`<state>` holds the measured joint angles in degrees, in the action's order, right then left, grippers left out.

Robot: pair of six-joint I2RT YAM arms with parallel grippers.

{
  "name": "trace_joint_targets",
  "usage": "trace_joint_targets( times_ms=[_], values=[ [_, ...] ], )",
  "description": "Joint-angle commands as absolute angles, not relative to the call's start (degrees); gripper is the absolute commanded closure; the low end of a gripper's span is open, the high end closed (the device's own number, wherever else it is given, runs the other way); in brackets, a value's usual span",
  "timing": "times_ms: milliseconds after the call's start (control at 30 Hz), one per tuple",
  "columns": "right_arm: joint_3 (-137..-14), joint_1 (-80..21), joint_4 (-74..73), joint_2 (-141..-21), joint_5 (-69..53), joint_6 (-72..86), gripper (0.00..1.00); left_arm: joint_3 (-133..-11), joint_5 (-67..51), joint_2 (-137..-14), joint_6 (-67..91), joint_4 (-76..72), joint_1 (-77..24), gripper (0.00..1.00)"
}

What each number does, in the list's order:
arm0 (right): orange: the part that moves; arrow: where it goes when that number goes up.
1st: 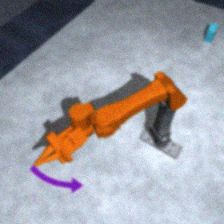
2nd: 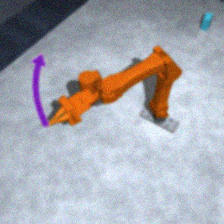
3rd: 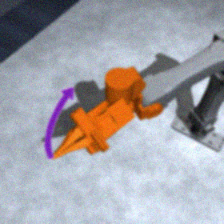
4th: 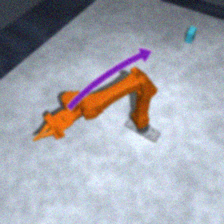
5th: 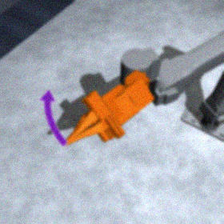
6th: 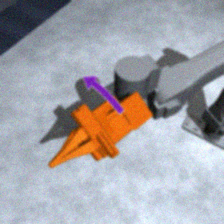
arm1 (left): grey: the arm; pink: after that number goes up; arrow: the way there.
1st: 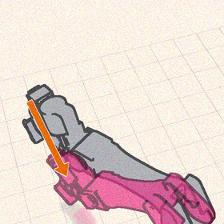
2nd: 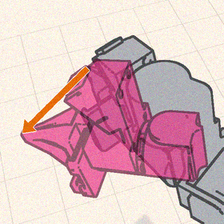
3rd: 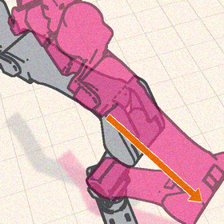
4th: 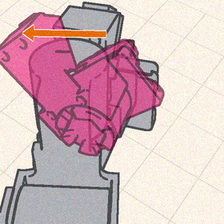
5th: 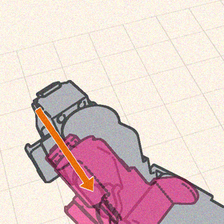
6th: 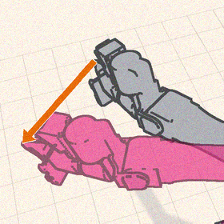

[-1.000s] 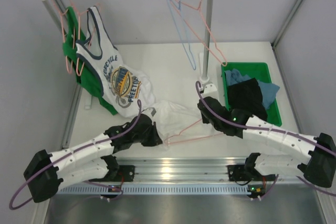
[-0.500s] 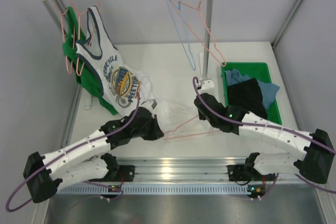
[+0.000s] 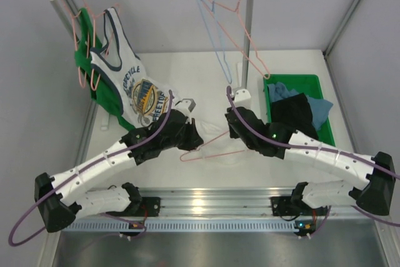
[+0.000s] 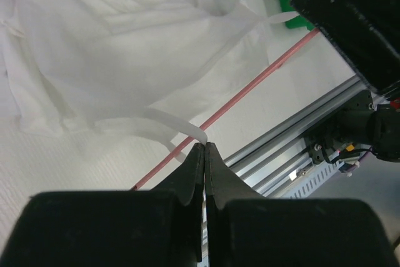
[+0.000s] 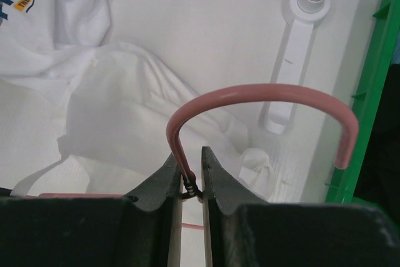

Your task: Place the tank top on the hanger

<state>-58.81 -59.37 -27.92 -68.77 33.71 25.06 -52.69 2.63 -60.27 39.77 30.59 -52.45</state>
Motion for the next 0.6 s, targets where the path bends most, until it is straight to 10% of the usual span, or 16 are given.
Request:
trace_joint_targets(
  times_ms=[0,433,567],
  values=[
    [-63.27,-61.17,-26.45,-69.52,36.56,24.26,1.0,-57.12,3.95,-61.26,36.39,29.88,-52.56,1.0],
    [-72.77,-63.19,-28.04,-71.81,40.25,19.87,1.0,-65.91,5.36,-64.25,33.05,31.11,-52.56,1.0],
    [-74.35,-63.37,-28.3,-72.16,40.34,19.16,1.0,-68.64,6.59,-64.34,30.5,31.46,-52.47,0.69]
  ],
)
